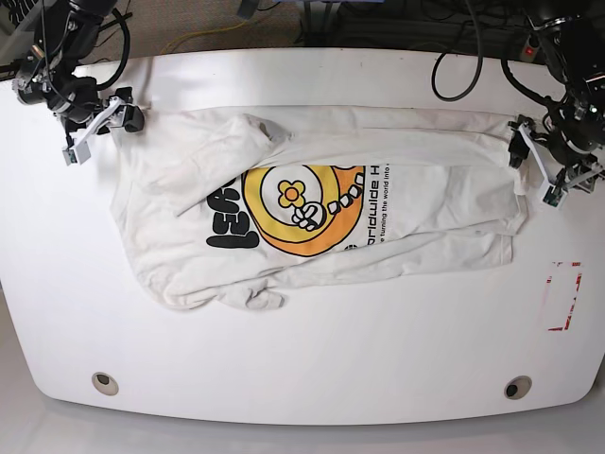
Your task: Fold the T-shirt properly
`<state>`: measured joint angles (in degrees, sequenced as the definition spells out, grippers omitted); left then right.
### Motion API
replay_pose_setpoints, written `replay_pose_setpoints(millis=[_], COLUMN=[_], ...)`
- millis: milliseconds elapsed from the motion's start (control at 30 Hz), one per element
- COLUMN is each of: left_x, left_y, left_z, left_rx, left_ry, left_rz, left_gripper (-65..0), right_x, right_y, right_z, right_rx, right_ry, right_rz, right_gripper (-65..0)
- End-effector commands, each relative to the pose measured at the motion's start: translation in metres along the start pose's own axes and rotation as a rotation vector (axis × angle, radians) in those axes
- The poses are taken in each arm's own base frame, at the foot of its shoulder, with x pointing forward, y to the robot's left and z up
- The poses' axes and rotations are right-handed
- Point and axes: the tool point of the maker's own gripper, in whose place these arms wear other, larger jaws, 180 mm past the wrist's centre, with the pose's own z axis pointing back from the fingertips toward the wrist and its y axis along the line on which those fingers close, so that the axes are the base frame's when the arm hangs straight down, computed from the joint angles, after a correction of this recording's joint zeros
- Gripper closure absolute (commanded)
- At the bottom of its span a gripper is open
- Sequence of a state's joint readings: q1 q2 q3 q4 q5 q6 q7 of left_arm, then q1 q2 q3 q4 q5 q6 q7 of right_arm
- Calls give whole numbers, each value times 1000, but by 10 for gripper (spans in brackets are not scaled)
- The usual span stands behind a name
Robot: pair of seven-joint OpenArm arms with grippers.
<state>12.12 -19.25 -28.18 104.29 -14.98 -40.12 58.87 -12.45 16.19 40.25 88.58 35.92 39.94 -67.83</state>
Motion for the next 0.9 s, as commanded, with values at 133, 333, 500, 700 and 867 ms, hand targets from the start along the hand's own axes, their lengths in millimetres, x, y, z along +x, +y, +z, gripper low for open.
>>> replay_pose_setpoints(millis=[133, 333, 500, 700, 867], left_x=[-17, -37, -51, -66, -72], left_y=[3, -5, -8, -7, -5], left_z=[-4, -7, -17, -27, -30], left_rx=[-15, -40, -69, -91, -97], left_ry=[33, 80, 96, 107, 122], left_rz=[19, 35, 77, 113, 130], left_gripper=[-485, -485, -479, -438, -206], right_x=[7, 7, 7, 7, 8], right_y=[5, 7, 7, 7, 7], right_z=[-6, -7, -7, -7, -6], right_rx=[-10, -5, -5, -6, -7], right_ry=[-6, -8, -9, -10, -12], right_rz=[7, 5, 6, 8, 10], right_gripper=[-279, -203, -195, -95, 0])
